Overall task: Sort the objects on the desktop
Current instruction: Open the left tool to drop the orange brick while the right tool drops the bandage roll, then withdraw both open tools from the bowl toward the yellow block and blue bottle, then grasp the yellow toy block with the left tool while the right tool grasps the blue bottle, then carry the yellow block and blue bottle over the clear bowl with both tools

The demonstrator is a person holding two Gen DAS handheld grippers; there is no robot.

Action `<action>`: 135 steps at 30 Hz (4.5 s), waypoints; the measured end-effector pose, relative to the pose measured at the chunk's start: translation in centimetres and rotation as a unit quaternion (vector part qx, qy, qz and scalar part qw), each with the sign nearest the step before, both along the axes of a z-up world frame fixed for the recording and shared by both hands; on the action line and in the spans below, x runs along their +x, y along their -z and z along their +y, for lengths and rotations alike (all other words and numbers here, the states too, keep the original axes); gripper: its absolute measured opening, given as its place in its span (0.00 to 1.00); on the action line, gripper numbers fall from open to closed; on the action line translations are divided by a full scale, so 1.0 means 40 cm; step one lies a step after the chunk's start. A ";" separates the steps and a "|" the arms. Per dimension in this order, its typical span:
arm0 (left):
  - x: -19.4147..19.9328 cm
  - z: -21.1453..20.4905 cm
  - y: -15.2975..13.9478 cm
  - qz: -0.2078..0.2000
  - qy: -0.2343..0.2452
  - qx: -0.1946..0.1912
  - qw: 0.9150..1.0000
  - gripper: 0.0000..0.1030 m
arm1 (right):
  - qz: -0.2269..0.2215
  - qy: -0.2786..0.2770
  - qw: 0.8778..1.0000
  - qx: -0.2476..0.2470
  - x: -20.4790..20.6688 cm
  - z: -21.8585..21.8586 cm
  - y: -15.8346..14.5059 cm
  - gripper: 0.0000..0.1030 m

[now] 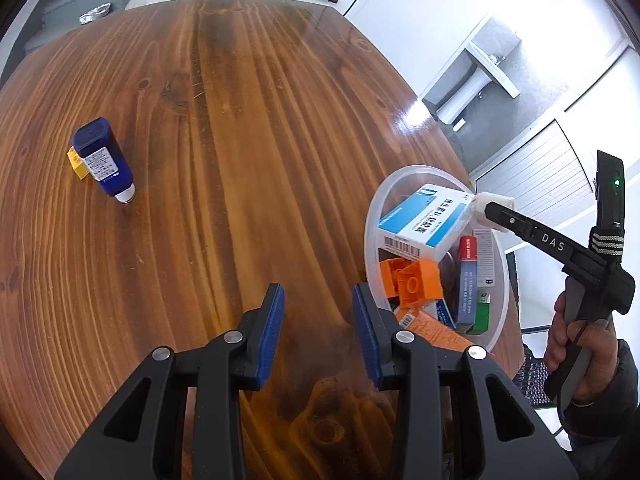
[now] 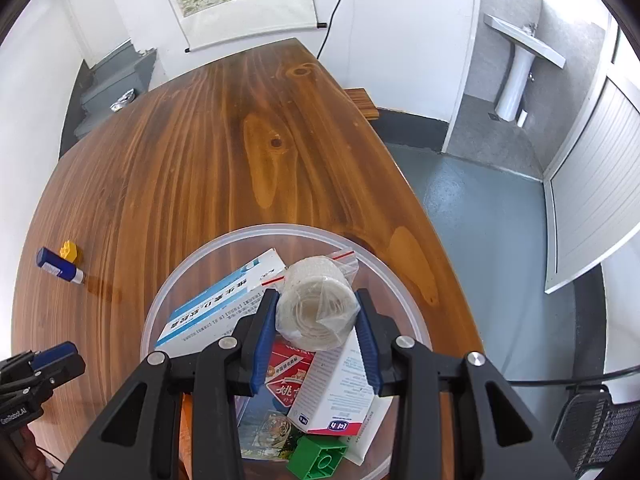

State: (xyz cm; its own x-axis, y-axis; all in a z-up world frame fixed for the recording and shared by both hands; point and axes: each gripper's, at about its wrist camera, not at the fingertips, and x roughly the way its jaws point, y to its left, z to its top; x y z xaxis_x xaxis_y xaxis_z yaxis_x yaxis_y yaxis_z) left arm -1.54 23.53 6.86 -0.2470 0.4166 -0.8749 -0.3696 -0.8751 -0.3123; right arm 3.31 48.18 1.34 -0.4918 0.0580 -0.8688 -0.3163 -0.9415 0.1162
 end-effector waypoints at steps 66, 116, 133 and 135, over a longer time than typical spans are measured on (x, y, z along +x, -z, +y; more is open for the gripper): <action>-0.426 -0.356 0.130 0.040 -0.084 -0.084 0.992 0.38 | 0.003 -0.254 0.966 -0.044 -0.268 -0.643 0.056 0.64; -0.520 -0.312 0.158 0.068 -0.035 -0.110 0.991 0.28 | -0.004 -0.280 0.958 -0.065 -0.221 -0.657 0.050 0.33; -0.565 -0.255 0.145 0.079 0.010 -0.113 0.990 0.50 | -0.012 -0.256 0.964 -0.077 -0.182 -0.605 0.035 0.33; -0.570 -0.249 0.155 0.074 0.006 -0.118 0.990 0.50 | -0.012 -0.253 0.964 -0.078 -0.184 -0.601 0.039 0.33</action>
State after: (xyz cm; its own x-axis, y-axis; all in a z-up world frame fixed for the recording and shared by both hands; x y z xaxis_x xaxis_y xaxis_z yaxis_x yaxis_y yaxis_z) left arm -24.35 13.56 0.67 -0.3758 0.2087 -0.9029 -0.4075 -0.9123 -0.0413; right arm -4.06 24.12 -0.21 -0.4021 -0.3159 -0.8594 0.1735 -0.9479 0.2672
